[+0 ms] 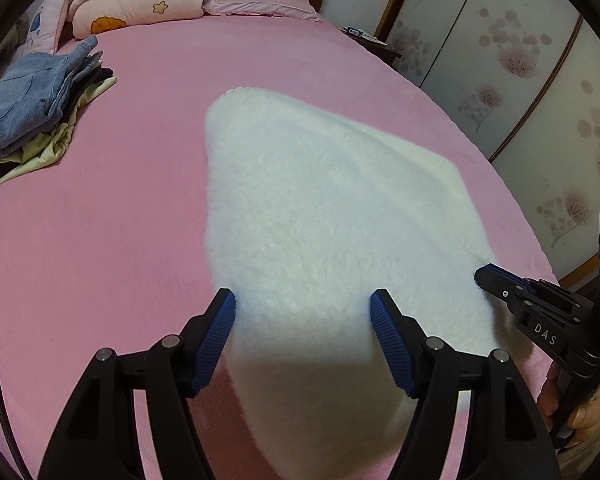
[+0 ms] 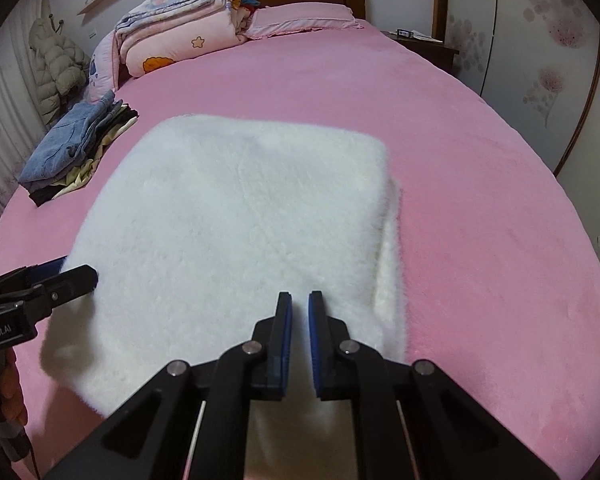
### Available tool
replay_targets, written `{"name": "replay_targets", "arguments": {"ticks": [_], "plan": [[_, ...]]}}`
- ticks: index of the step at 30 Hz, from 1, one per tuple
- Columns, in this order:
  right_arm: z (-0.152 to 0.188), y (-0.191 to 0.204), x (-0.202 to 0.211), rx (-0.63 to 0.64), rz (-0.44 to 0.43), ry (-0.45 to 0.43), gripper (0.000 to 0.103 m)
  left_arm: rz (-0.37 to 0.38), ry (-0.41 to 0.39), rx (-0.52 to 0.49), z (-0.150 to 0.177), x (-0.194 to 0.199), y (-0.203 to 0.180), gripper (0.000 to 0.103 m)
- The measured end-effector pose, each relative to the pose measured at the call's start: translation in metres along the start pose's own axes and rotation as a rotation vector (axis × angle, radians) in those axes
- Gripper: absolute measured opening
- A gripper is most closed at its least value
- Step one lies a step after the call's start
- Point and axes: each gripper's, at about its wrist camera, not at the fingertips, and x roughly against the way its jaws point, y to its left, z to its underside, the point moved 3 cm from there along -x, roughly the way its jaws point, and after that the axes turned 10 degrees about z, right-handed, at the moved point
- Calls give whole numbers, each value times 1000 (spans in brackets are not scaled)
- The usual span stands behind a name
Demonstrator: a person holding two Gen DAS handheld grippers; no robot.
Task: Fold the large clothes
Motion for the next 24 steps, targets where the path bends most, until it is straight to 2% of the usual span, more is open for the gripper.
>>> {"name": "replay_targets", "arguments": {"ticks": [7, 9, 10, 11, 14, 15, 17, 24], "plan": [[-2, 1, 0, -27, -8, 27, 12, -27, 19, 16, -4, 4, -5, 69], [-4, 2, 1, -29, -32, 40, 20, -35, 19, 26, -4, 9, -6, 73], [-4, 4, 3, -30, -50, 46, 30, -34, 15, 31, -5, 12, -7, 75], [-4, 4, 5, -35, -64, 51, 38, -35, 7, 35, -6, 16, -10, 79], [-5, 7, 19, -46, -85, 56, 53, -37, -28, 40, -11, 34, -17, 92], [-4, 7, 24, -48, -90, 55, 55, -30, -35, 40, -13, 39, -21, 98], [-2, 4, 35, -55, -98, 58, 59, -18, -54, 34, -16, 52, -29, 103], [-2, -16, 77, -79, -103, 26, 69, 23, -8, 1, -24, 81, -55, 103]]}}
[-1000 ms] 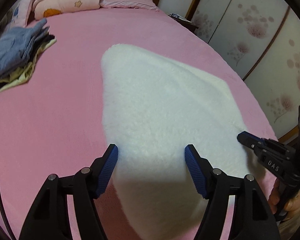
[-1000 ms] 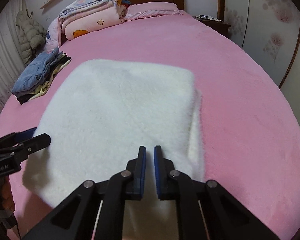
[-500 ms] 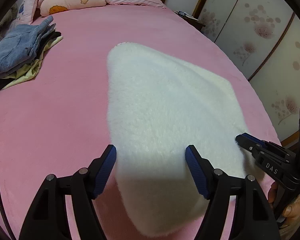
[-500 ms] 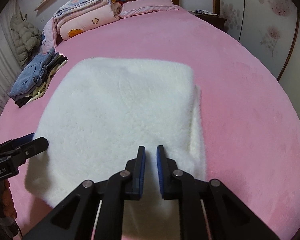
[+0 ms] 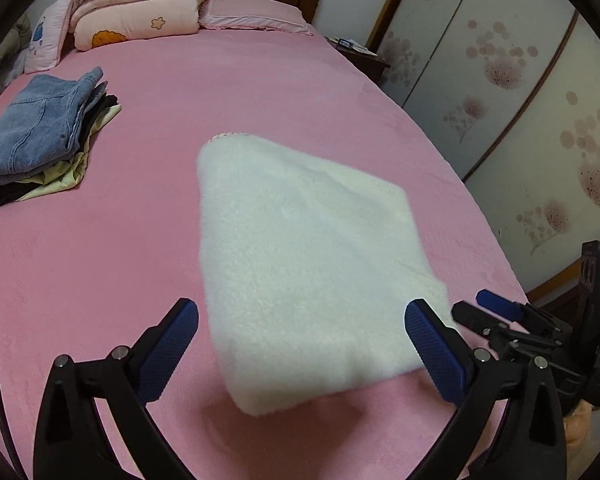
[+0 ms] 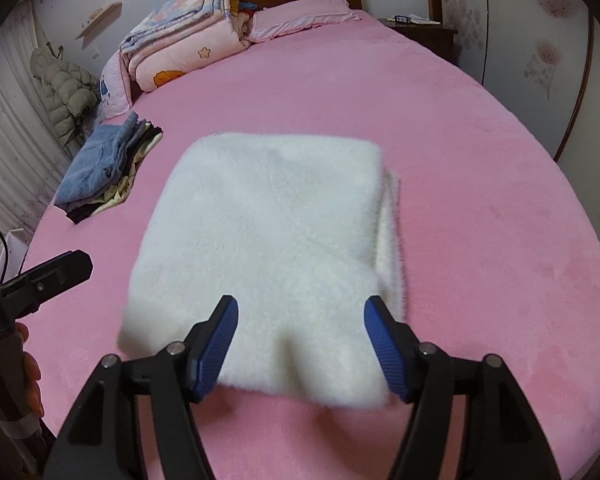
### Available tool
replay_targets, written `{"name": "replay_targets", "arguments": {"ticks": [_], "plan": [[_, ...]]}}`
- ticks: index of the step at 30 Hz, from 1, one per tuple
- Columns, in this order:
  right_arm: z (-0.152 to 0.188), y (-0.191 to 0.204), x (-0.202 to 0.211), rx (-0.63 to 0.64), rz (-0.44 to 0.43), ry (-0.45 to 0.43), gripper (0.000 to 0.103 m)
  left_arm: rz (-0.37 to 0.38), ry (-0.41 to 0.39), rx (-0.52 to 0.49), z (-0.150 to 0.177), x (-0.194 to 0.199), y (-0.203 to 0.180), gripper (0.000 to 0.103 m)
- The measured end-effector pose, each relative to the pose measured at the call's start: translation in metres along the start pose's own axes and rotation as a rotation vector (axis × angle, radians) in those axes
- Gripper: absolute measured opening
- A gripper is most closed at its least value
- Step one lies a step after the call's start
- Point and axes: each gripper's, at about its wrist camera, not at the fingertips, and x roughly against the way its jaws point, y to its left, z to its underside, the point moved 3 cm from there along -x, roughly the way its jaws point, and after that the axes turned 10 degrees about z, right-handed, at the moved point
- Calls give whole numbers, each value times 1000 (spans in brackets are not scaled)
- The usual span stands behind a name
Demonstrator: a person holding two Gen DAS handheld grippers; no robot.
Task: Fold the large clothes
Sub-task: 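Grasp the white cardigan bundle at its sides with both tools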
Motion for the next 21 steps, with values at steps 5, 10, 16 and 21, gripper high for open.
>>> {"name": "replay_targets", "arguments": {"ticks": [5, 10, 16, 21], "plan": [[-13, -14, 37, -13, -1, -73, 80, -3, -64, -7, -15, 27, -8, 103], [-34, -24, 59, -5, -38, -137, 90, 44, -62, -34, -30, 34, -13, 103], [-53, -36, 20, 8, -73, -72, 90, 74, 29, 7, -35, 0, 1, 103], [-49, -48, -43, -50, -161, 87, 90, 124, 113, 49, -30, -47, 30, 103]]}}
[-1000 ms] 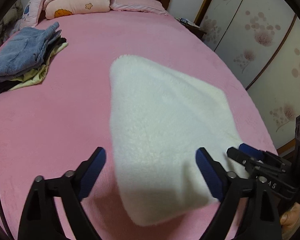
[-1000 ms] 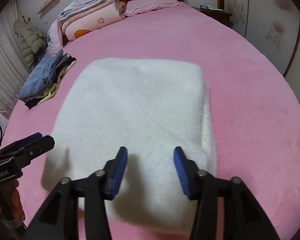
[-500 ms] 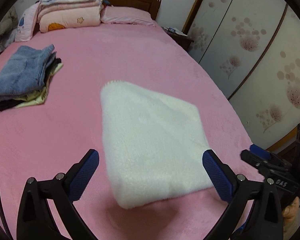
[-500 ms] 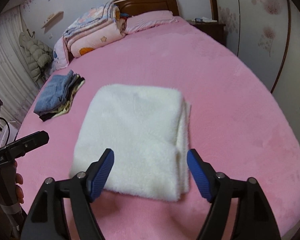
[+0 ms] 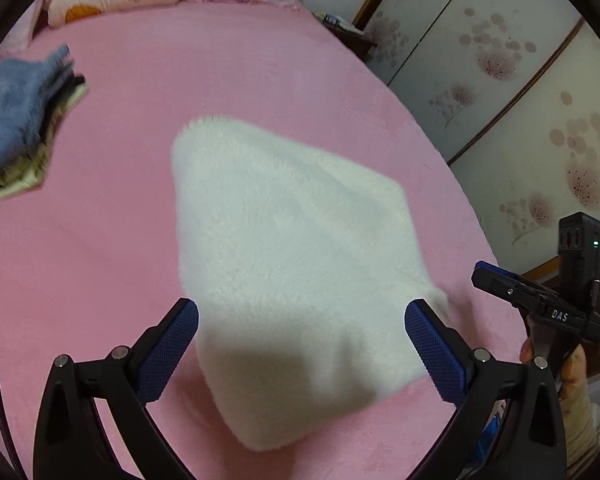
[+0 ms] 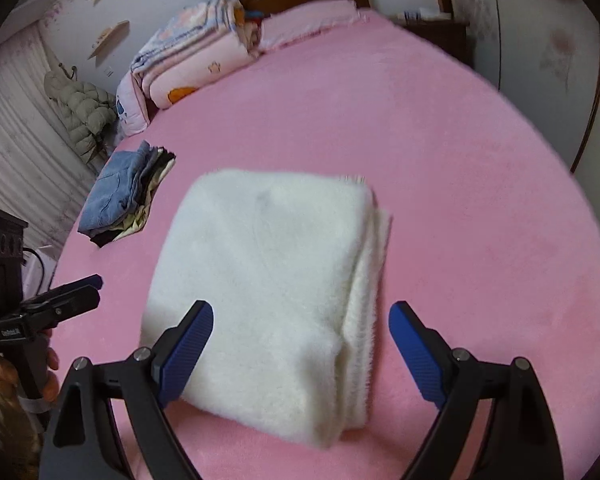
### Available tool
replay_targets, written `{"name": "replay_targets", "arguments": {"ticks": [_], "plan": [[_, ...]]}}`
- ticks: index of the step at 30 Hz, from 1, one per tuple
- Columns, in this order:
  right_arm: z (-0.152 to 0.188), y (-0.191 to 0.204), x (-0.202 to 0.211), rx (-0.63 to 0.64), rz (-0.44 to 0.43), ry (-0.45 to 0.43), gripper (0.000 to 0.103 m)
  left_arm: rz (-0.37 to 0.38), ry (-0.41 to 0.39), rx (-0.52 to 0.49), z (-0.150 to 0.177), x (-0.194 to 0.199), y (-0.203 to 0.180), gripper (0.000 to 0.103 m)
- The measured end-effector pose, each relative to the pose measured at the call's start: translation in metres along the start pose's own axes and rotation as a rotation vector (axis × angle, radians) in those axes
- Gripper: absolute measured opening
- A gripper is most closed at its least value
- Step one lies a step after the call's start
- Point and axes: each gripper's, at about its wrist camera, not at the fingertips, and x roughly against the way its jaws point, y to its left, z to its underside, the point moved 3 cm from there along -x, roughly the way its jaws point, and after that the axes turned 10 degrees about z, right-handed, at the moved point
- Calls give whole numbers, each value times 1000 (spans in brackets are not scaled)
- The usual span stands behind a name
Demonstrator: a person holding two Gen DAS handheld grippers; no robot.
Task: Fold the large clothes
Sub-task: 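Grasp the white cardigan bundle at its sides with both tools, then lift the bundle with both tools and carry it onto the folded jeans stack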
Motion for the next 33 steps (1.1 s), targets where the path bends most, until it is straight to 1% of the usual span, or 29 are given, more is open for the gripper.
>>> {"name": "replay_targets", "arguments": {"ticks": [1, 4, 5, 6, 7, 8, 11, 14, 15, 18, 21, 23, 27, 28, 29, 31, 32, 33], "plan": [[2, -4, -9, -14, -14, 17, 90, 17, 16, 27, 1, -9, 9, 103], [4, -14, -37, -67, -78, 74, 90, 75, 60, 161, 5, -36, 41, 102], [5, -17, -46, -84, -93, 97, 90, 113, 70, 214, 7, -46, 53, 102], [6, -19, -56, -106, -115, 124, 90, 124, 57, 235, 7, -49, 60, 102], [5, -22, -63, -120, -131, 139, 90, 129, 39, 237, 6, -50, 64, 102], [5, -23, -69, -131, -143, 151, 90, 149, 27, 229, 6, -51, 67, 102], [6, -23, -92, -141, -186, 202, 90, 197, 15, 246, 5, -55, 79, 102], [7, -26, -114, -160, -181, 258, 90, 208, 24, 267, 5, -64, 91, 102], [7, -26, -121, -166, -200, 270, 90, 208, 37, 272, 6, -69, 94, 102], [8, -25, -130, -184, -249, 280, 94, 244, 84, 280, 12, -85, 97, 102], [10, -24, -138, -185, -268, 298, 100, 296, 93, 285, 15, -94, 94, 102], [9, -19, -140, -171, -259, 303, 103, 321, 116, 281, 19, -101, 91, 103], [5, -6, -141, -115, -238, 285, 103, 319, 134, 278, 17, -106, 90, 103], [4, -3, -141, -106, -234, 277, 102, 313, 136, 275, 16, -106, 89, 103], [3, 1, -139, -94, -242, 262, 93, 300, 133, 270, 14, -108, 87, 103], [3, 4, -136, -103, -263, 248, 82, 245, 115, 245, 16, -105, 79, 101], [4, 6, -133, -105, -268, 237, 75, 214, 110, 229, 16, -104, 82, 97], [4, 6, -131, -105, -261, 226, 72, 178, 103, 212, 16, -102, 76, 93]]}}
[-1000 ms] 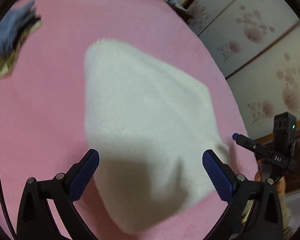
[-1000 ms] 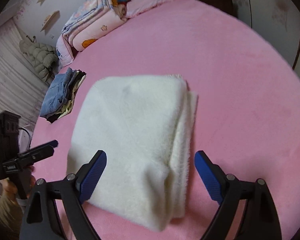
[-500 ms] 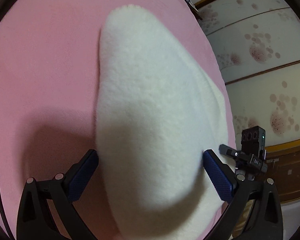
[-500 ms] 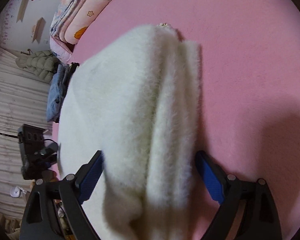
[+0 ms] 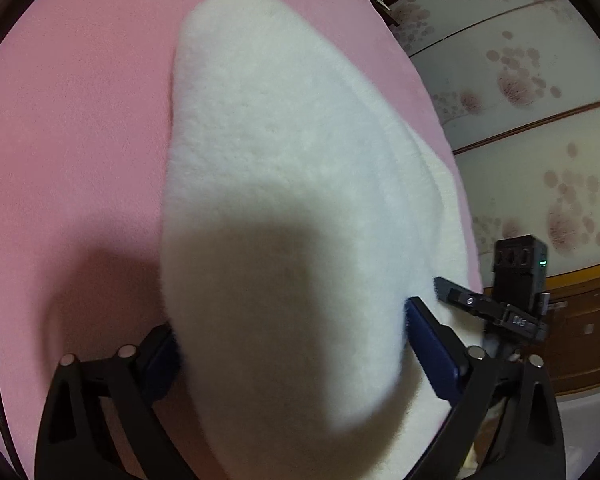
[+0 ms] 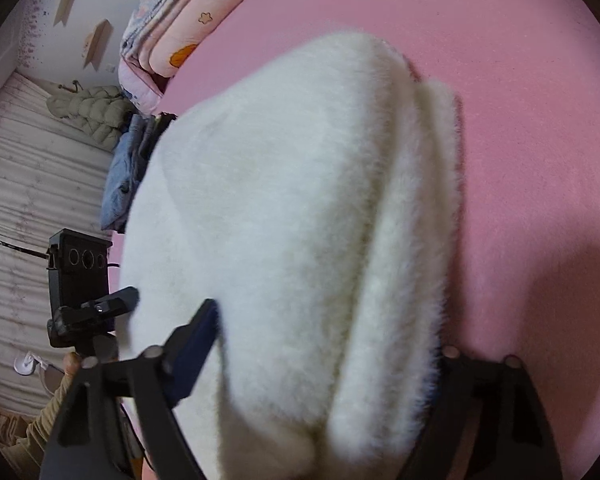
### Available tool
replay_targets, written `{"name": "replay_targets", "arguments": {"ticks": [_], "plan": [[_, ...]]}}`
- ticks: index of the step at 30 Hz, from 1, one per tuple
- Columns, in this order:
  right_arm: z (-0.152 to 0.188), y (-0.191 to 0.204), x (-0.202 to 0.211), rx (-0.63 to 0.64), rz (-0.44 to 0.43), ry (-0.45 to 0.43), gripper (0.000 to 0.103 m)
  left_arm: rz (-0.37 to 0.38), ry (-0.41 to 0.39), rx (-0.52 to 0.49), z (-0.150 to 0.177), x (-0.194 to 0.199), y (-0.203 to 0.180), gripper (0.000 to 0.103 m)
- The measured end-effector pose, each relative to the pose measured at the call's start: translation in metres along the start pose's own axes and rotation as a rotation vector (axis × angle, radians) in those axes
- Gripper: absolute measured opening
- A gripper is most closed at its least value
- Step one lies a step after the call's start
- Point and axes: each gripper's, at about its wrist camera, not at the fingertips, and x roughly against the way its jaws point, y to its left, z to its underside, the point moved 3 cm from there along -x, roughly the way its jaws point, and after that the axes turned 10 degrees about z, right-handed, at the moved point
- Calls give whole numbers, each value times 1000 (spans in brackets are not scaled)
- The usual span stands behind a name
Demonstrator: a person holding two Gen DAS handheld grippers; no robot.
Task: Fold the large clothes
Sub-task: 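Lift the bundle with both tools and carry it onto the folded jeans stack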
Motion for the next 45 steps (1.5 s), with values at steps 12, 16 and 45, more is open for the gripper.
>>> {"name": "replay_targets", "arguments": {"ticks": [12, 16, 45], "plan": [[37, 60, 48, 20, 113, -73, 43, -151, -102, -155, 22, 82, -45, 65], [62, 107, 51, 41, 84, -58, 43, -171, -120, -160, 35, 139, -39, 65], [-213, 536, -171, 233, -118, -253, 43, -360, -439, -174, -272, 469, 244, 66]]}}
